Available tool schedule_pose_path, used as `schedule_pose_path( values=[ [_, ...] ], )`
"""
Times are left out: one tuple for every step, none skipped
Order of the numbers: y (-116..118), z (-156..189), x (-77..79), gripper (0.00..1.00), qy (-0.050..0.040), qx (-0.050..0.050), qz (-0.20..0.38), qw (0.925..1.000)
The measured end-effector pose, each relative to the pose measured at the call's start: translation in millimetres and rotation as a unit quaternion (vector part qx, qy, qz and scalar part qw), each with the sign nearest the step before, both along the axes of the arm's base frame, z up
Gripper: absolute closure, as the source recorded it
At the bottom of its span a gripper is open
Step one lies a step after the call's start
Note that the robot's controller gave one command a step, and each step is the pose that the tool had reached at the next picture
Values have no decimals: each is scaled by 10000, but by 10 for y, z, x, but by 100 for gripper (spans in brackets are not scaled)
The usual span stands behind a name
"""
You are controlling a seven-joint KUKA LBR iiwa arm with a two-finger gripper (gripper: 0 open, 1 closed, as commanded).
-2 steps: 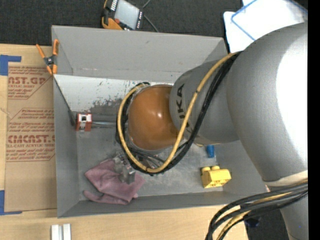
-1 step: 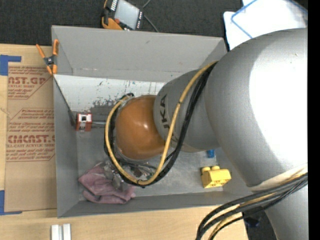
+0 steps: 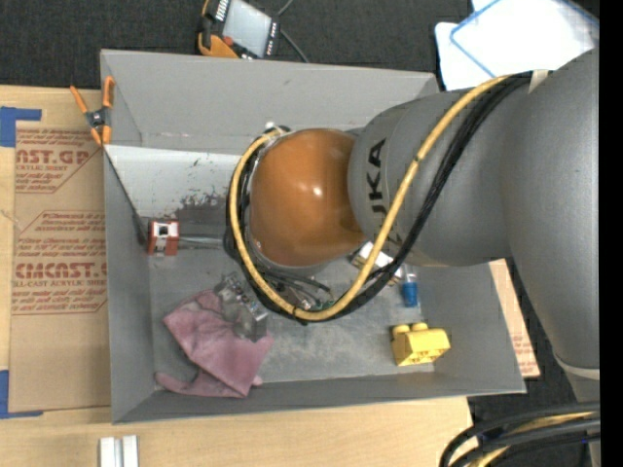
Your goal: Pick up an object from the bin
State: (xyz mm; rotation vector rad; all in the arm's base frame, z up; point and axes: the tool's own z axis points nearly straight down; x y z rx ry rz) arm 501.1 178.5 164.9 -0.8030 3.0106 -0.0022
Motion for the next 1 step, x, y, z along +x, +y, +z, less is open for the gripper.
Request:
schedule_pose_path(
  values=[
    [35, -705, -74, 100, -34, -5, 593, 9982]
  ],
)
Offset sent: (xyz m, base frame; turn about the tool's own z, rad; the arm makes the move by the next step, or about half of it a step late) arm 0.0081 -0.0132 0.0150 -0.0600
